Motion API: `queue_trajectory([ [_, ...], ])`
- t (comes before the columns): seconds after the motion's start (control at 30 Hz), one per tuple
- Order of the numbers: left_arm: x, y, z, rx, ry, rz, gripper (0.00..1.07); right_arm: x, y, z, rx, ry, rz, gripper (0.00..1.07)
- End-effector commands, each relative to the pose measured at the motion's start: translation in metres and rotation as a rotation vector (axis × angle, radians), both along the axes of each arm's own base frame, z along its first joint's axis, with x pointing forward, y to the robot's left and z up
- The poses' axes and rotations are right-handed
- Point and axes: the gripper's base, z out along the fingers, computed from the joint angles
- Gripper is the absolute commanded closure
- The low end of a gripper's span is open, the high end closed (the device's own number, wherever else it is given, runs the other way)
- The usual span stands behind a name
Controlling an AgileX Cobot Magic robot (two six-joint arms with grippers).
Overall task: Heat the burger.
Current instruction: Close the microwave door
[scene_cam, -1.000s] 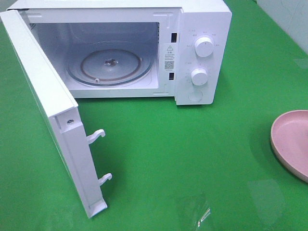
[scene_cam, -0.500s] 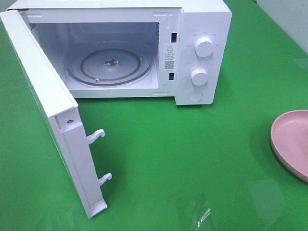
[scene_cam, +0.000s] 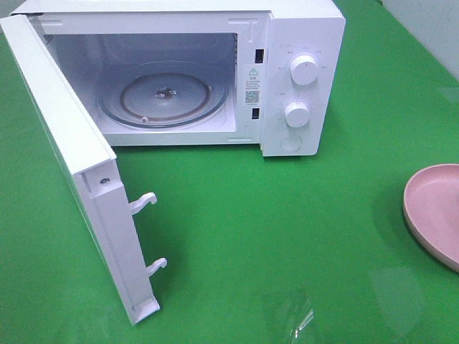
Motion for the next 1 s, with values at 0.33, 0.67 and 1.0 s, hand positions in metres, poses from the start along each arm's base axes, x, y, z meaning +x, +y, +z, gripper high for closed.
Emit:
queue_trajectory([
  [0.33,-0.003,-0.001,-0.001,-0.006,-0.018,-0.002,0.07,-0.004,0.0,0.0,-0.008,-0.023,0.003,0.37],
  [0.67,0.005,-0.001,0.007,-0.017,-0.001,-0.007,0.15,-0.004,0.0,0.0,-0.008,-0.023,0.003,0.37],
  [1.0,0.037,0.001,0.03,-0.025,-0.034,0.007,0.24,-0.004,0.0,0.0,-0.008,-0.023,0.003,0.37],
])
